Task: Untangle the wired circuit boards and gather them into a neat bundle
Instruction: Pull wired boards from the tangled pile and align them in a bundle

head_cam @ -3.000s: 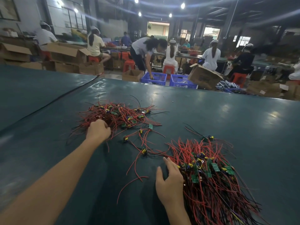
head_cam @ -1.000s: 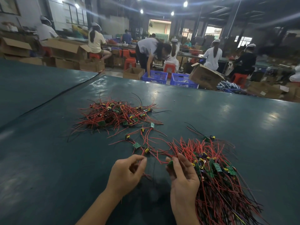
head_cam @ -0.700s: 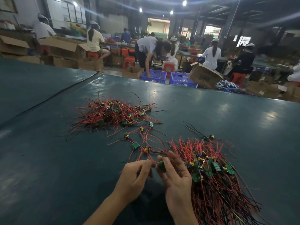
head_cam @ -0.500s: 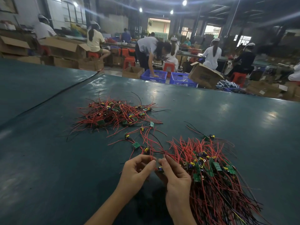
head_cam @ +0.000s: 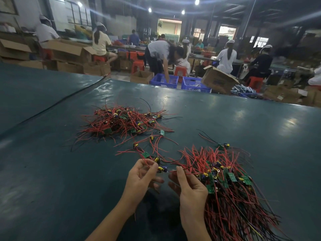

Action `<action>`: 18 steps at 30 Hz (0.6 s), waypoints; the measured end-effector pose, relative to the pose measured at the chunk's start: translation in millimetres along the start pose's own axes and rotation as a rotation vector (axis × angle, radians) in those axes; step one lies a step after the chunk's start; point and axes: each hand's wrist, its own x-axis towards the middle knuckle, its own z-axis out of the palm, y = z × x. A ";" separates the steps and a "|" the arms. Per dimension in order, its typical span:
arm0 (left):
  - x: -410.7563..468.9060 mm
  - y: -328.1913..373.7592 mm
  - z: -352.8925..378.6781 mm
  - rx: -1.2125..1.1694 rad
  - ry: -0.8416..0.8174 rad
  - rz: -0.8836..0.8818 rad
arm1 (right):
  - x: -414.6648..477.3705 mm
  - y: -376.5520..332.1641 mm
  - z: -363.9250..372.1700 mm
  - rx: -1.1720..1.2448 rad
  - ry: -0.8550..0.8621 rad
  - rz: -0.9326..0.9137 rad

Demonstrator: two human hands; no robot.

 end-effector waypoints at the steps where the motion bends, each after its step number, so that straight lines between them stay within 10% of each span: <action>1: -0.6 -0.1 0.2 -0.003 -0.030 -0.037 | -0.4 -0.8 0.7 -0.011 -0.014 -0.015; 18: -7.2 4.5 5.5 0.226 -0.169 -0.021 | 0.3 11.2 3.0 -0.310 -0.116 -0.096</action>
